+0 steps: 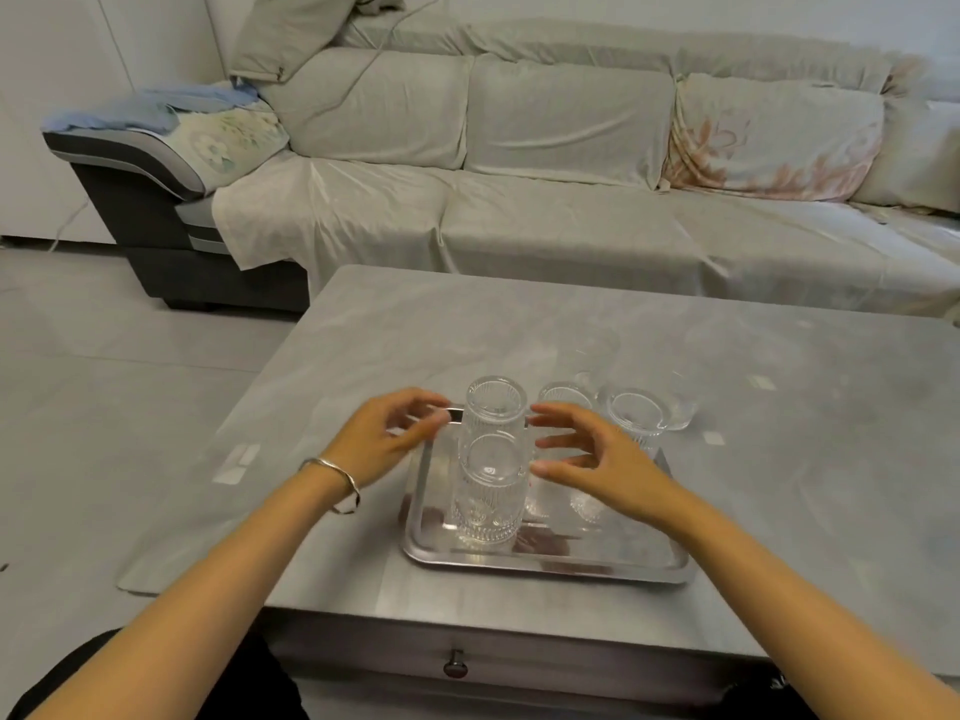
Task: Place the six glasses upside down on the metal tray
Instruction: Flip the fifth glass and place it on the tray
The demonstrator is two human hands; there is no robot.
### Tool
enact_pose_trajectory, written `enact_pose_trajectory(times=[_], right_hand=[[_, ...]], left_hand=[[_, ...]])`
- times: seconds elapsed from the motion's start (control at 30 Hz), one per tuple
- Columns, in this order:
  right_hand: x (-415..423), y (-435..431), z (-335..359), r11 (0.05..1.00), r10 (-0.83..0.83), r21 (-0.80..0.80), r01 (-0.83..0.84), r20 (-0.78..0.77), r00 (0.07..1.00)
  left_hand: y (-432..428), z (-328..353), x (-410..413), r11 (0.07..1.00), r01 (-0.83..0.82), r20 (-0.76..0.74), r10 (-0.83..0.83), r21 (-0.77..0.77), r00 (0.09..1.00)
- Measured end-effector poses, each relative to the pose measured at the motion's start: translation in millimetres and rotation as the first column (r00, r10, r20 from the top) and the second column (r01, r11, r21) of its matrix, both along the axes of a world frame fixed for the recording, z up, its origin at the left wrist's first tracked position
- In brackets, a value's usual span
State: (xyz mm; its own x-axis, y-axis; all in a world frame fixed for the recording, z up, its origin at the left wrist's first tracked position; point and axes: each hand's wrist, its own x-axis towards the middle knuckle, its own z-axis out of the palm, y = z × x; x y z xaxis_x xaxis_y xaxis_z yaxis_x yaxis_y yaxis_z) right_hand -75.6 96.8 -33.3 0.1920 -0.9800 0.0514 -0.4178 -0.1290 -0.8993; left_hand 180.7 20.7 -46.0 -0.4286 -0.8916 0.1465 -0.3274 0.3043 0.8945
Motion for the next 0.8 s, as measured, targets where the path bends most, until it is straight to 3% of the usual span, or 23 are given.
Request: enact_pose_trajectory(times=[0.07, 0.2, 0.47, 0.67, 0.8], right_hand=[[-15, -7, 18, 0.999, -0.034, -0.040, 0.034, 0.004, 0.999], [-50, -34, 41, 0.973, -0.194, -0.144, 0.182, -0.073, 0.978], [-125, -82, 29, 0.908, -0.407, -0.187, 0.376, -0.169, 0.898], [-157, -97, 6, 0.926, -0.377, -0.108, 0.361, -0.320, 0.869], [-163, -105, -4, 0.924, -0.382, -0.159, 0.347, -0.408, 0.829]], left_hand=[[-13, 20, -5, 0.993, -0.101, -0.080, 0.096, -0.057, 0.992], [-43, 46, -40, 0.979, -0.143, -0.050, 0.137, -0.143, 0.989], [-101, 42, -154, 1.000, -0.001, 0.202, 0.001, 0.000, 0.979], [-138, 28, -201, 0.995, 0.093, 0.481, -0.092, 0.023, 0.872], [-145, 15, -223, 0.992, 0.122, 0.522, -0.110, 0.011, 0.846]])
